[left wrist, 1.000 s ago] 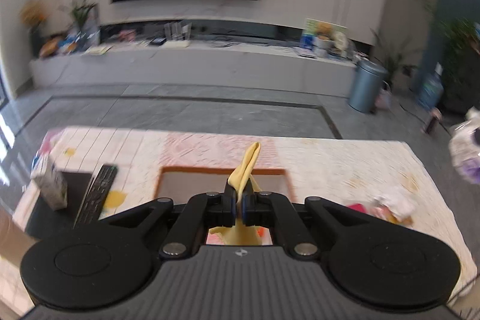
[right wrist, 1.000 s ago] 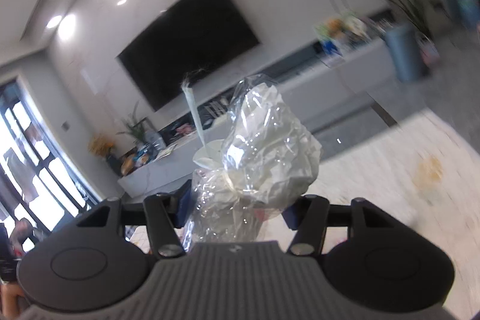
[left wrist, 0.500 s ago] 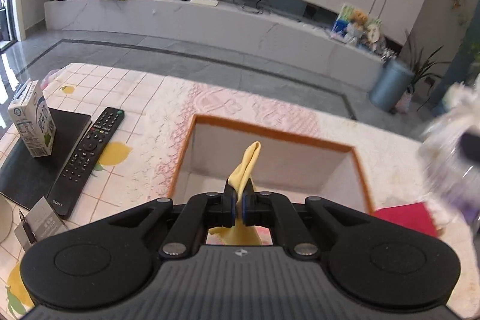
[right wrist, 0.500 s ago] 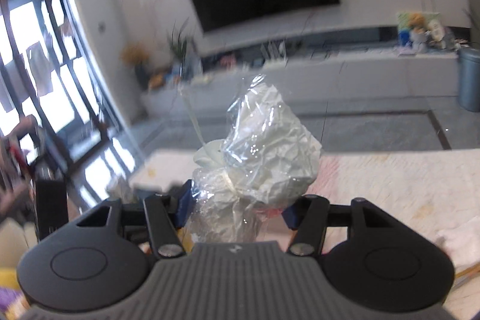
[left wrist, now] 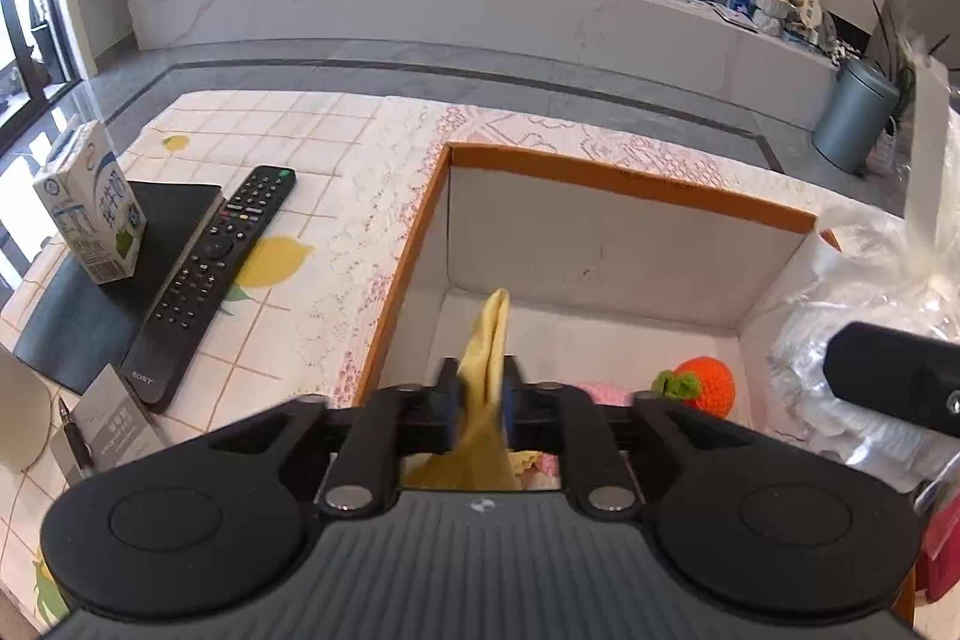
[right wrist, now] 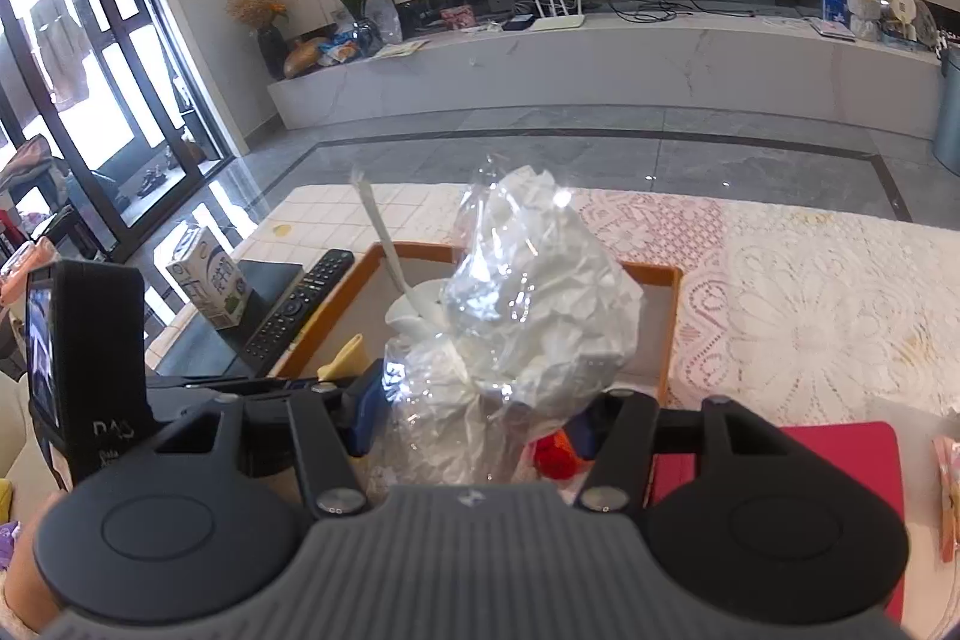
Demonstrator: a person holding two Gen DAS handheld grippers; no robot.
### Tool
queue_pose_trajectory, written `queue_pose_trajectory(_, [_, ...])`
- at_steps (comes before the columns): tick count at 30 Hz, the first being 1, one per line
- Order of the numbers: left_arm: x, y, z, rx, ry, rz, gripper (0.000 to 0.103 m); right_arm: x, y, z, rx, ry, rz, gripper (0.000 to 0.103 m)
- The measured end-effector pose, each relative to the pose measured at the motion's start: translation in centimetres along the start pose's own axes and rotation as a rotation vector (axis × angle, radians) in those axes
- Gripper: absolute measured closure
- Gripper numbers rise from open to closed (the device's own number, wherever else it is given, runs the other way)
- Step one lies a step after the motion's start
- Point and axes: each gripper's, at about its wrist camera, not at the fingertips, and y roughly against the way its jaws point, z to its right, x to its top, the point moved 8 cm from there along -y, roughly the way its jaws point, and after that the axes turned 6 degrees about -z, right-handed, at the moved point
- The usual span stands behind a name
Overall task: Organize soft objects
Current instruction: 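Carry the yellow cloth and plastic bag with both tools over the orange box, then open the left tool releasing the yellow cloth while the right releases the bag into the box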
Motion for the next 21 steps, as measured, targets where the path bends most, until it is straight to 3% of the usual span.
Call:
queue_pose_trajectory(1, [0.0, 0.4, 0.0, 0.011, 0.001, 0.021, 0.056, -0.1, 0.2, 0.3, -0.005, -0.002, 0.000, 0.046])
queue_pose_trajectory(4, [-0.1, 1.2, 0.8, -0.020, -0.032, 0.039, 0.032, -0.3, 0.7, 0.6, -0.015, -0.005, 0.002, 0.046])
queue_pose_trajectory(8, [-0.4, 1.9, 1.3, -0.006, -0.068, 0.082, 0.020, -0.6, 1.5, 0.3, -0.007, -0.011, 0.019, 0.046])
queue_pose_trajectory(10, [-0.4, 2.1, 0.9, 0.020, -0.047, 0.067, 0.020, -0.7, 2.0, 0.4, -0.010, -0.012, 0.021, 0.046])
queue_pose_trajectory(13, [-0.4, 2.7, 0.2, -0.025, 0.013, 0.026, 0.019, -0.7, 2.5, 0.3, -0.021, -0.006, 0.020, 0.046])
queue_pose_trajectory(21, [0.1, 6.6, -0.8, -0.071, 0.046, 0.175, 0.014, -0.8, 2.4, -0.3, -0.062, 0.020, -0.016, 0.046])
